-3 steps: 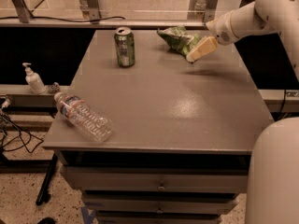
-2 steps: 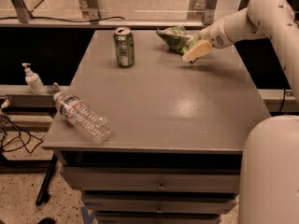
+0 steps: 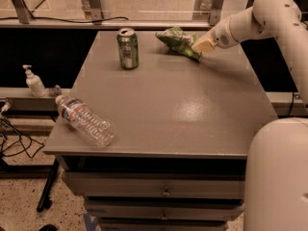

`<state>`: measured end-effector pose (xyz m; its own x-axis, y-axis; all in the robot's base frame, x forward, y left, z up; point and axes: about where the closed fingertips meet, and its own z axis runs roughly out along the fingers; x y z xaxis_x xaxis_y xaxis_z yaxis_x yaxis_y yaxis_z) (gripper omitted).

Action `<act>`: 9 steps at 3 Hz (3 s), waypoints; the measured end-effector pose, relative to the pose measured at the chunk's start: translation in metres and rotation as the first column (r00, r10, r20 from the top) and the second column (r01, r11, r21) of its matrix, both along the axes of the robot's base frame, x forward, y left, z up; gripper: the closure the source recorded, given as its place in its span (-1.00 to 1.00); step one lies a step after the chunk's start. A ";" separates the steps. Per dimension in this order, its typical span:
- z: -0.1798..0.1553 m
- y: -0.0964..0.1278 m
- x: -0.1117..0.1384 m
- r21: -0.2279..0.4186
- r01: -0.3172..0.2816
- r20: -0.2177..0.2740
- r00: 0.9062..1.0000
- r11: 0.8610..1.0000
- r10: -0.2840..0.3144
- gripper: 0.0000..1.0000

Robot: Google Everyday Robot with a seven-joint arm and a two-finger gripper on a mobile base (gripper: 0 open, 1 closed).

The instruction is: Move green jalapeno chip bag near water bottle

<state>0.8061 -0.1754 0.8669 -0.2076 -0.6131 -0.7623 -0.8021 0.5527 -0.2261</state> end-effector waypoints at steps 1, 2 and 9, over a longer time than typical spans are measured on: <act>0.014 -0.002 -0.007 -0.031 -0.012 0.034 0.999 0.999 0.013 0.76; 0.028 -0.008 -0.023 -0.057 -0.026 0.068 0.997 0.998 0.029 1.00; 0.071 0.084 -0.299 0.226 -0.515 -0.175 0.813 0.827 0.555 1.00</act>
Offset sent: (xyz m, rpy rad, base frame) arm -0.0492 -0.0189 0.0501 -0.0886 -0.1195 0.0358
